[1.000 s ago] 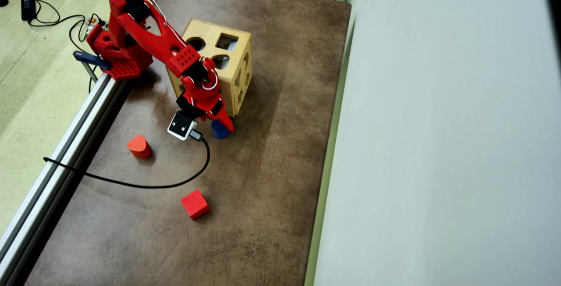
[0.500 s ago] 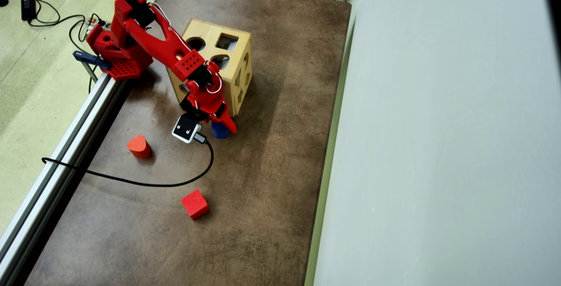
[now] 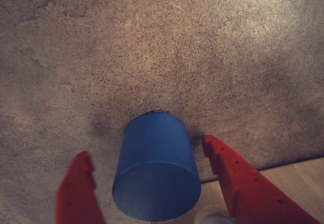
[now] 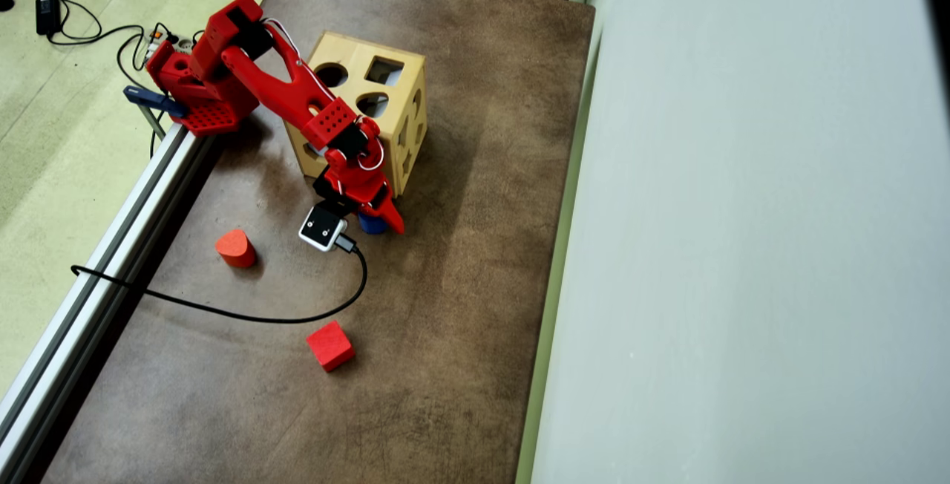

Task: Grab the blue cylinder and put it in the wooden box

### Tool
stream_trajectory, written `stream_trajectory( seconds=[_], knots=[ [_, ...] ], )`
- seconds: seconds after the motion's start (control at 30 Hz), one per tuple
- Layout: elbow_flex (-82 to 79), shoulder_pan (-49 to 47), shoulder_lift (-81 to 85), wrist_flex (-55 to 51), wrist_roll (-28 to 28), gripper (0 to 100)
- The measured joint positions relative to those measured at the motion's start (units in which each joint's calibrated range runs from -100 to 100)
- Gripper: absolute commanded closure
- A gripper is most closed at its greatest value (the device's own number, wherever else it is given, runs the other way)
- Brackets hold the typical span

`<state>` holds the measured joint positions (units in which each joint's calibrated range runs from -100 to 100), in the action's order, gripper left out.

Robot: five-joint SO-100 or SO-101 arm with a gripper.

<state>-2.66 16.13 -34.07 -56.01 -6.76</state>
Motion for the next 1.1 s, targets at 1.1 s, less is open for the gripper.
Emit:
stream_trajectory(
  seconds=[1.1],
  knots=[
    [-0.1,-0.3,26.4,-11.1,0.0,97]
  ],
)
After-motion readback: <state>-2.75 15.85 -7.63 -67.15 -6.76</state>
